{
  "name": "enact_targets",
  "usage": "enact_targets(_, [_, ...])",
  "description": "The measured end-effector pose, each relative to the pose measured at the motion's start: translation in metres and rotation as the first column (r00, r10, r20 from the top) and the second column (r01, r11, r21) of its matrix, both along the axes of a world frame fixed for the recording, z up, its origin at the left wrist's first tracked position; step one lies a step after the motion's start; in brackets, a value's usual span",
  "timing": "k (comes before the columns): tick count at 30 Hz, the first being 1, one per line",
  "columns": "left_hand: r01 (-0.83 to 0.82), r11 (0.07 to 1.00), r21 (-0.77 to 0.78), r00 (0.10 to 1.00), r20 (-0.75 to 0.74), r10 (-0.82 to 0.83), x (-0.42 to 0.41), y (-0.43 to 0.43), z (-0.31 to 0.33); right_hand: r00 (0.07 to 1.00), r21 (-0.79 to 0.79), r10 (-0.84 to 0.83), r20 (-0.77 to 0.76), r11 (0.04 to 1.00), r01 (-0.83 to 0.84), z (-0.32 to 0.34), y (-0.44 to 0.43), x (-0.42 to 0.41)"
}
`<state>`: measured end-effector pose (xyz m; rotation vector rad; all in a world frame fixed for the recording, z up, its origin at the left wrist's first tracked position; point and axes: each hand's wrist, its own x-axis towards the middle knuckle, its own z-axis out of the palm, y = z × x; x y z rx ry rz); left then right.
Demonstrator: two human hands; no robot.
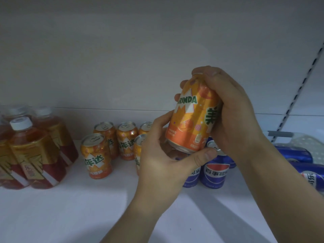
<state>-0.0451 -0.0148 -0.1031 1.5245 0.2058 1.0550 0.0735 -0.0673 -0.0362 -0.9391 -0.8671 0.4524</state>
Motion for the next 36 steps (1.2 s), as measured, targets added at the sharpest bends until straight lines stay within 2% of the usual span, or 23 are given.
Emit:
enact_targets(5, [0.224, 0.964, -0.146, 0.975, 0.032, -0.222, -0.001, 0.004, -0.001, 0.996, 0.001, 0.082, -0.029, 0.997, -0.082, 0.004, -0.005, 0.001])
enact_targets(8, [0.435, 0.857, -0.277, 0.898, 0.055, -0.437, -0.004, 0.005, -0.001, 0.992, 0.007, 0.115, -0.049, 0.993, -0.115, 0.005, -0.008, 0.000])
enact_targets(10, [0.505, 0.804, -0.315, 0.857, 0.075, -0.509, -0.005, 0.006, -0.001, 0.994, 0.018, 0.097, -0.043, 0.995, -0.097, 0.005, -0.008, 0.000])
enact_targets(12, [0.425, 0.850, -0.311, 0.901, 0.056, -0.430, -0.005, 0.006, 0.001, 0.996, 0.034, 0.075, -0.048, 0.997, -0.073, 0.006, -0.008, 0.001])
enact_targets(15, [0.152, 0.967, -0.204, 0.988, 0.009, -0.153, -0.003, 0.001, 0.002, 0.997, 0.040, 0.057, -0.056, 0.998, -0.055, 0.005, -0.008, 0.002])
enact_targets(18, [-0.030, 0.998, -0.051, 0.999, 0.008, 0.031, 0.001, -0.005, -0.003, 0.999, 0.006, 0.033, -0.023, 0.999, -0.033, 0.000, -0.004, 0.001])
enact_targets(20, [-0.086, 0.995, -0.048, 0.995, 0.036, 0.088, 0.003, -0.007, -0.005, 1.000, -0.023, 0.014, -0.007, 1.000, -0.014, -0.001, -0.001, 0.002])
enact_targets(23, [-0.093, 0.994, -0.058, 0.994, 0.045, 0.096, 0.002, -0.009, -0.003, 1.000, -0.044, 0.001, -0.023, 0.999, -0.002, -0.001, 0.001, 0.003])
enact_targets(27, [-0.012, 0.993, -0.117, 0.998, 0.062, 0.019, -0.001, -0.007, 0.001, 0.999, -0.060, 0.017, -0.030, 0.998, -0.018, -0.002, 0.001, 0.006])
enact_targets(36, [-0.028, 0.997, -0.070, 0.999, 0.019, 0.029, 0.001, -0.007, -0.001, 0.998, -0.040, 0.047, -0.041, 0.998, -0.049, -0.003, -0.002, 0.008])
